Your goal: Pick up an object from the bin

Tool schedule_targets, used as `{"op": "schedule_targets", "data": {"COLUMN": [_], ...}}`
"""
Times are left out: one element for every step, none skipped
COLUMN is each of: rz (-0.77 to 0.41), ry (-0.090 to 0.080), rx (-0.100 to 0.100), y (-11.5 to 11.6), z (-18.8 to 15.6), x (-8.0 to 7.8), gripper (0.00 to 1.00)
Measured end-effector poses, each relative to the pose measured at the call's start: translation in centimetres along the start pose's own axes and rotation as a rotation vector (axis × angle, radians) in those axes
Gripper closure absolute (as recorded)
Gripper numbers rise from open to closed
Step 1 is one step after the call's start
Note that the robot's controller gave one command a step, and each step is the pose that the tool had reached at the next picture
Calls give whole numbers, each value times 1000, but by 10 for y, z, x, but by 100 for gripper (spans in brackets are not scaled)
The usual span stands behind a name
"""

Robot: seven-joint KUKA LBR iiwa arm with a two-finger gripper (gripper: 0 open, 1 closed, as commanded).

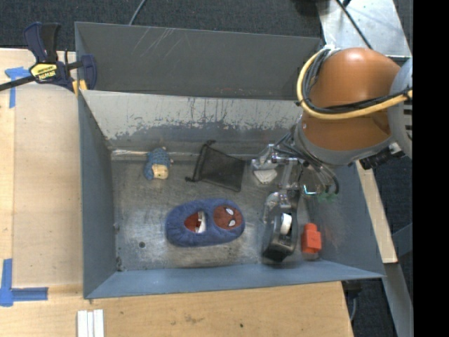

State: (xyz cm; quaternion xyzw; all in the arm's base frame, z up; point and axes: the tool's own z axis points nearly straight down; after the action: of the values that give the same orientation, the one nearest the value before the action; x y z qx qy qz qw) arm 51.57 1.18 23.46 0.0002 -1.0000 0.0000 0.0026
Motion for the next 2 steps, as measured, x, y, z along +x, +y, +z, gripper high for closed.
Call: {"op": "schedule_targets", "data": {"rz": [130, 381], "ry": [-13, -9], "rx": [-1, -2], "y": [27, 21], "z": [148, 133], "x": [-76, -100], "gripper": [0, 0]}}
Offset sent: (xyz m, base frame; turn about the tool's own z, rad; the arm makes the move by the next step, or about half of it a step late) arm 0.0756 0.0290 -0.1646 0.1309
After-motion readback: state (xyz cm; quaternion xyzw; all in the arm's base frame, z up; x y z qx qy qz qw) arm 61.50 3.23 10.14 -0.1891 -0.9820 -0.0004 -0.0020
